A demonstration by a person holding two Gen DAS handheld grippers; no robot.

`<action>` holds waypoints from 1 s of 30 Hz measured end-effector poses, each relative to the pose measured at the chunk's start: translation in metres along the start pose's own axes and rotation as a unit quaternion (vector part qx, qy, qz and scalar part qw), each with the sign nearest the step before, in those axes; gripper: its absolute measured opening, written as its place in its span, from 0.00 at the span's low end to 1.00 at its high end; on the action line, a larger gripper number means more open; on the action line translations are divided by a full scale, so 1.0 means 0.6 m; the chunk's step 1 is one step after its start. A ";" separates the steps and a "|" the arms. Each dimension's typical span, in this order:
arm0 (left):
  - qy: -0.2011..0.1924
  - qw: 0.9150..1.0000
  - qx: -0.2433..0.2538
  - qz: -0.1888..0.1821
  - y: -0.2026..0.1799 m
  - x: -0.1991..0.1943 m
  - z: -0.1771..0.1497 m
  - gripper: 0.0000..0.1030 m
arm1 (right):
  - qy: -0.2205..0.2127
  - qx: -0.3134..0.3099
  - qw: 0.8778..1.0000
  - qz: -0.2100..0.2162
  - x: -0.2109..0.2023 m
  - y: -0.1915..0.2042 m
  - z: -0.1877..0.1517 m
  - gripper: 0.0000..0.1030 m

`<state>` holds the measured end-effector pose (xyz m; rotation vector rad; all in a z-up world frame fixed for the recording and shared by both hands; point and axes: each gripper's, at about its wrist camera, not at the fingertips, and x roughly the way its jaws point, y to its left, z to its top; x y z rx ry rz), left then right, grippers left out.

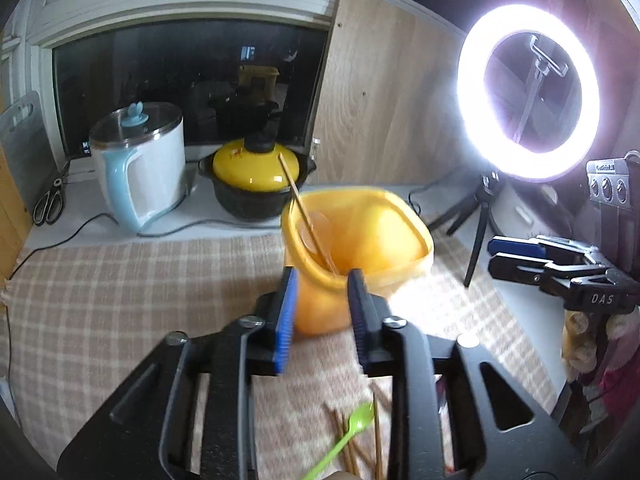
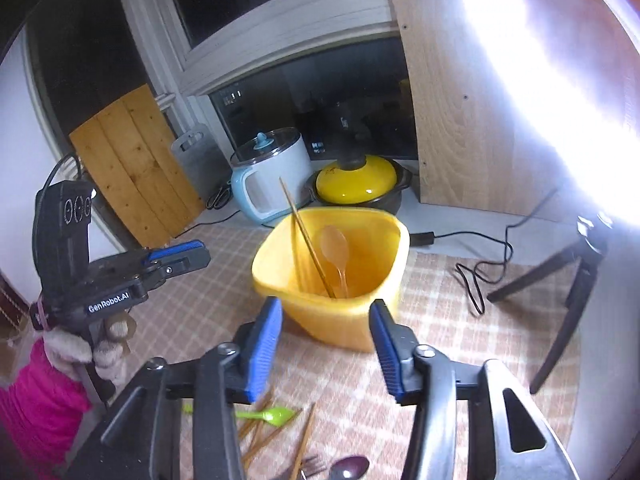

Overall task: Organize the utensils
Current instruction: 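Grasp the green spoon with the left tool while the right tool grasps the metal spoon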

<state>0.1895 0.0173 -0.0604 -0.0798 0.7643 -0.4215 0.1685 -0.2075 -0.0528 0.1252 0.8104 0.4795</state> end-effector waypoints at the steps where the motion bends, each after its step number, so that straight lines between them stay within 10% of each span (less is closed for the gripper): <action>1: 0.006 1.000 0.001 0.000 0.000 -0.002 -0.008 0.25 | 0.002 -0.003 1.000 -0.003 -0.003 0.001 -0.007 0.49; 30: 0.203 0.978 0.028 -0.027 -0.016 0.060 -0.216 0.25 | 0.156 0.108 0.981 0.022 0.048 -0.077 -0.248 0.49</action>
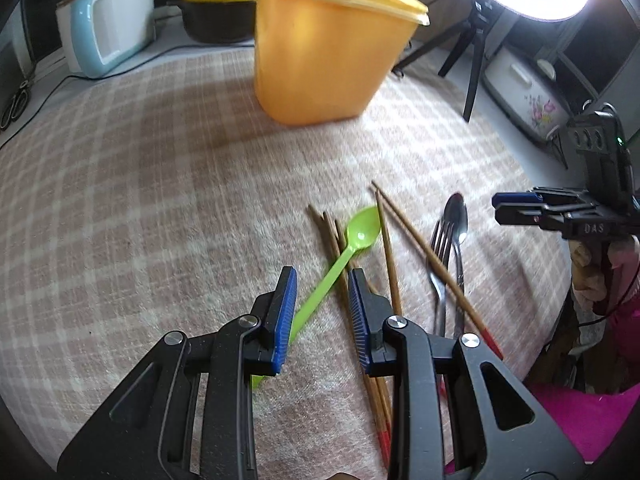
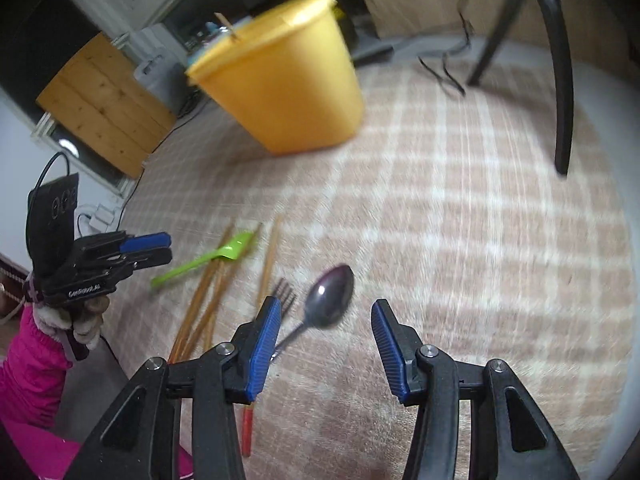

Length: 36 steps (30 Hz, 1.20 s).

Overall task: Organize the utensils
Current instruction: 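Grasp the green spoon with the left tool while the right tool grasps the metal spoon, then carry the green spoon and metal spoon over the yellow bin with both tools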

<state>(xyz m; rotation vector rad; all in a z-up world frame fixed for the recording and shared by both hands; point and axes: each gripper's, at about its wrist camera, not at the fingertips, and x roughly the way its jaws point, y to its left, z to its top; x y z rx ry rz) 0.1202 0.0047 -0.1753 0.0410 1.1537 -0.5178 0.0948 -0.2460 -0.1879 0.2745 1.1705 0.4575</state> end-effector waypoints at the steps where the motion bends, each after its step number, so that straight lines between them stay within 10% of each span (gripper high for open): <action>1: 0.004 1.000 0.005 0.002 -0.003 0.004 -0.001 0.25 | 0.000 0.007 1.000 0.004 0.003 -0.006 -0.003 0.49; 18: 0.077 0.991 0.102 0.036 -0.033 0.072 0.016 0.25 | 0.008 0.056 0.997 0.053 0.045 -0.043 -0.004 0.37; 28: 0.082 0.993 0.090 0.010 -0.030 0.092 0.025 0.07 | 0.016 0.049 0.997 0.056 0.062 -0.039 0.020 0.31; 36: 0.067 0.995 0.070 0.002 -0.012 0.068 0.011 0.04 | 0.029 0.033 0.998 0.046 0.076 -0.030 0.030 0.02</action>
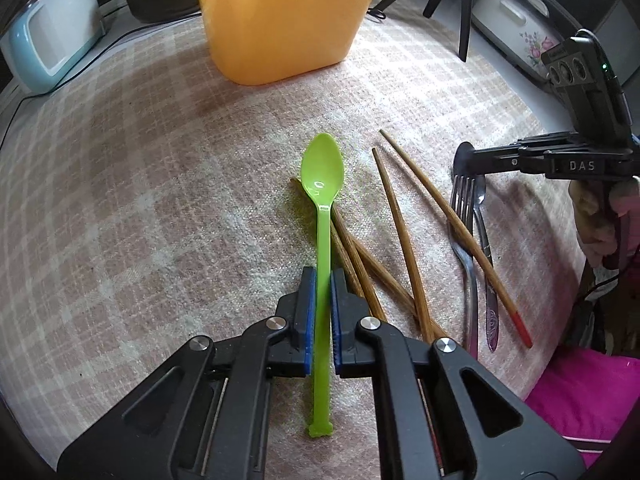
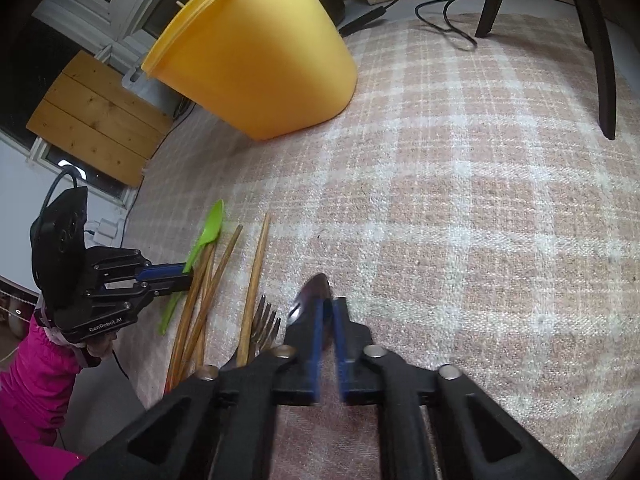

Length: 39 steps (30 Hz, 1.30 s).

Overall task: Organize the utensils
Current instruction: 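Carry the green spoon and metal spoon over the yellow bin with both tools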

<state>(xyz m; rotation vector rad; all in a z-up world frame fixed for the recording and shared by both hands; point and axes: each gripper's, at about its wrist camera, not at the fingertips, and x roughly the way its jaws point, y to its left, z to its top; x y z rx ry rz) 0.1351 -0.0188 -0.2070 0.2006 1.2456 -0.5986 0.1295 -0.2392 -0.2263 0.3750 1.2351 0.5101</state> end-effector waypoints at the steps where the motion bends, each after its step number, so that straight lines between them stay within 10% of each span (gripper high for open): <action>1: -0.004 1.000 -0.003 -0.002 0.006 -0.010 -0.008 0.04 | -0.001 0.000 1.000 0.000 0.001 -0.001 -0.002 0.02; 25: -0.176 0.979 -0.097 -0.035 0.025 -0.134 0.007 0.04 | -0.136 -0.089 0.982 -0.099 -0.179 0.080 -0.004 0.00; 39: -0.307 0.946 -0.107 -0.015 0.045 -0.209 0.118 0.04 | -0.224 -0.113 0.963 -0.100 -0.276 0.149 0.036 0.00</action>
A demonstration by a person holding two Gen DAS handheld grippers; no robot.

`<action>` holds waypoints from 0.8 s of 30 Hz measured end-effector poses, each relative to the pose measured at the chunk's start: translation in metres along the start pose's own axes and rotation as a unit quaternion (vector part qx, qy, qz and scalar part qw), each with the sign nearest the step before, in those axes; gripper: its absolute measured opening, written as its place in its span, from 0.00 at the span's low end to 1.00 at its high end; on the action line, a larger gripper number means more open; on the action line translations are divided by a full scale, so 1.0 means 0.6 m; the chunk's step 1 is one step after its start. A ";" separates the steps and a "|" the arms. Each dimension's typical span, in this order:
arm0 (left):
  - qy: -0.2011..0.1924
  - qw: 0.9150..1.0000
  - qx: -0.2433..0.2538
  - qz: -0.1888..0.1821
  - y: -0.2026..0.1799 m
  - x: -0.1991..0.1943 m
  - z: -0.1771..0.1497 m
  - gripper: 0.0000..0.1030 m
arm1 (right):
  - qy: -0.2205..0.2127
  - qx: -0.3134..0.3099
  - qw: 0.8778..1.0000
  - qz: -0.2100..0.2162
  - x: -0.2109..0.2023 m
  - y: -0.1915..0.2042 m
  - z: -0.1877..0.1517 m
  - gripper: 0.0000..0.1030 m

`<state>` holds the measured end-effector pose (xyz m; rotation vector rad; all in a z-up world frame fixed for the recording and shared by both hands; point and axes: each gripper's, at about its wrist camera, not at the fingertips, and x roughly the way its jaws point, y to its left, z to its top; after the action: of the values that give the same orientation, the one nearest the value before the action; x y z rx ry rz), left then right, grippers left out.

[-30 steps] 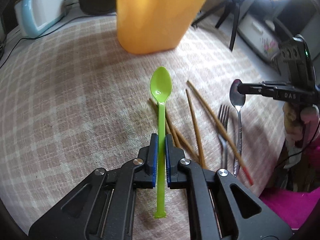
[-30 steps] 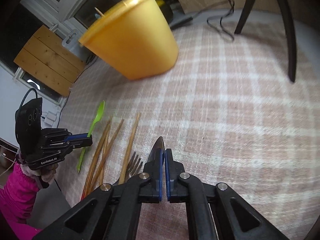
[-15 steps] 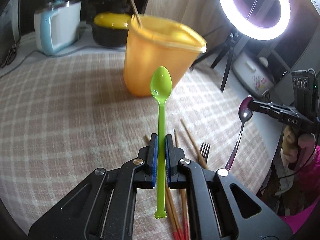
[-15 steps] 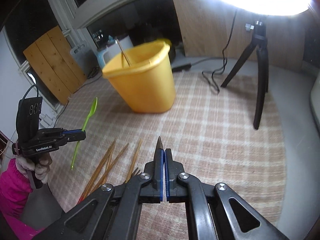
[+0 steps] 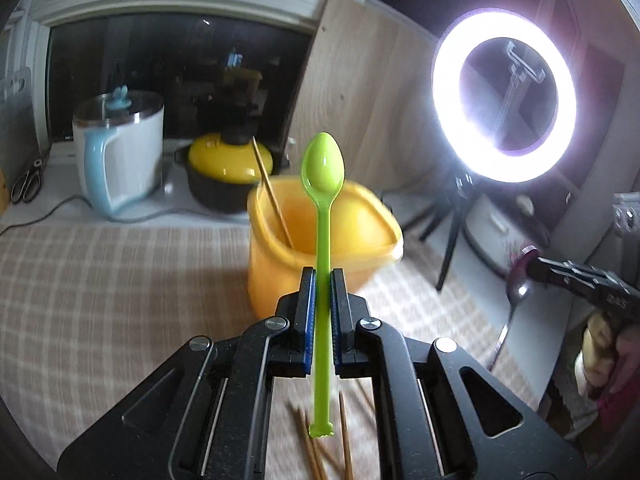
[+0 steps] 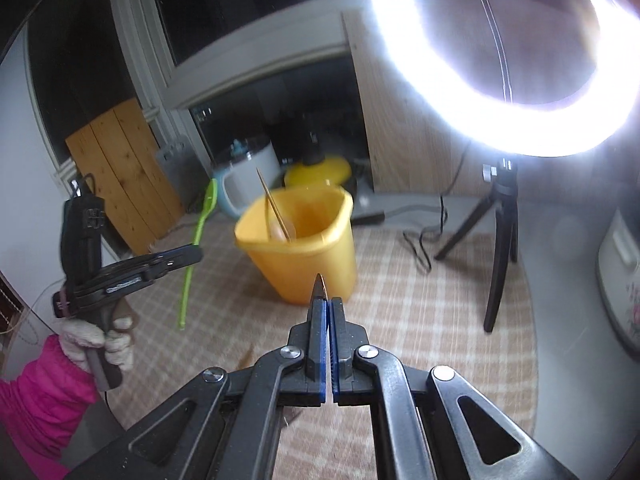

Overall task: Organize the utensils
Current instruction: 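Carry the green spoon and metal spoon over the yellow bin with both tools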

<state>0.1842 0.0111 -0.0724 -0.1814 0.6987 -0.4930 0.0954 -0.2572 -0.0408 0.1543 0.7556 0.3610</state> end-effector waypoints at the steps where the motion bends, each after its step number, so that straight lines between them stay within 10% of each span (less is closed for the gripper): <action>1: -0.006 1.000 -0.002 0.002 0.002 0.006 0.010 0.04 | -0.006 -0.002 1.000 0.000 -0.002 0.004 0.007 0.00; 24: -0.079 0.997 0.011 0.017 0.010 0.116 0.125 0.04 | -0.100 -0.030 0.994 -0.037 0.024 0.042 0.179 0.00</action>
<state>0.2812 -0.0178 -0.0571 -0.1855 0.5415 -0.4490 0.1726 -0.2292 0.0340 0.1035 0.5503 0.2923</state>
